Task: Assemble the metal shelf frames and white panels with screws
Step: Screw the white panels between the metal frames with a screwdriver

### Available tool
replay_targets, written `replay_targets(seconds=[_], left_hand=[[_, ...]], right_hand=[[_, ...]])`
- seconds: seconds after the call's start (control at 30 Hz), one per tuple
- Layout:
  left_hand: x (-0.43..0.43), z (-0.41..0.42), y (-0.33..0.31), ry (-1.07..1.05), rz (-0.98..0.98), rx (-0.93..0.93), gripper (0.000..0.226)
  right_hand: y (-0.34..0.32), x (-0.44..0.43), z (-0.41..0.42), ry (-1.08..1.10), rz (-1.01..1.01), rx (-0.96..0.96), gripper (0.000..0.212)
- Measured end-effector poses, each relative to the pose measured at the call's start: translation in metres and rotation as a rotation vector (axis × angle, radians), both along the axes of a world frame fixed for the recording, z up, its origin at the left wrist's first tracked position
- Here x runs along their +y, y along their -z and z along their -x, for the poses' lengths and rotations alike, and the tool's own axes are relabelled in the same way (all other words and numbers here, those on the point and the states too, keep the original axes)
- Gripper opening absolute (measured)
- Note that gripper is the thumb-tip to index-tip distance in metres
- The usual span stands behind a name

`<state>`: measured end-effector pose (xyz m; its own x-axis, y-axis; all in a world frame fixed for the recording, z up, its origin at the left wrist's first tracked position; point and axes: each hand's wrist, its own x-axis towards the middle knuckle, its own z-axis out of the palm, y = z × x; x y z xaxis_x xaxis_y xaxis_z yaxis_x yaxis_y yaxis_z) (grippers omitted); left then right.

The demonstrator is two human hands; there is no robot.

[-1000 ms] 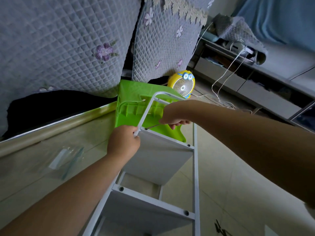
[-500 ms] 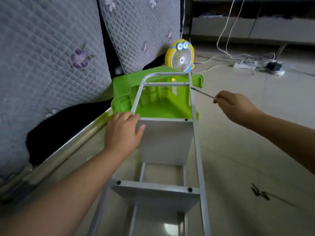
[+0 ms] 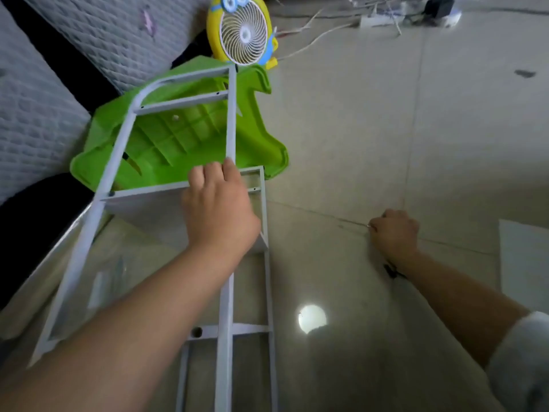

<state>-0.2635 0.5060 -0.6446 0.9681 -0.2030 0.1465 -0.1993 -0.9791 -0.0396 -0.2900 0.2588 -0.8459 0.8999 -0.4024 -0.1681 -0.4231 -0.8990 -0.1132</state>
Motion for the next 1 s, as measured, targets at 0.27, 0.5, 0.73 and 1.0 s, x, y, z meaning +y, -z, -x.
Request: replay_targets(seconds=[0.27, 0.5, 0.73, 1.0], left_hand=[[0.006, 0.004, 0.011, 0.037, -0.028, -0.121, 0.069], [0.002, 0.005, 0.005, 0.016, 0.031, -0.188, 0.053], [0.012, 0.033, -0.007, -0.235, -0.257, 0.092, 0.038], [0.087, 0.068, -0.020, -0.040, -0.320, 0.202, 0.020]], right_hand=[[0.042, -0.020, 0.017, -0.029, 0.015, 0.124, 0.025], [0.005, 0.002, -0.020, -0.212, -0.179, -0.087, 0.034], [-0.120, 0.086, -0.085, -0.796, -0.195, -0.798, 0.050], [-0.191, 0.149, -0.100, -1.354, 0.171, -0.864, 0.020]])
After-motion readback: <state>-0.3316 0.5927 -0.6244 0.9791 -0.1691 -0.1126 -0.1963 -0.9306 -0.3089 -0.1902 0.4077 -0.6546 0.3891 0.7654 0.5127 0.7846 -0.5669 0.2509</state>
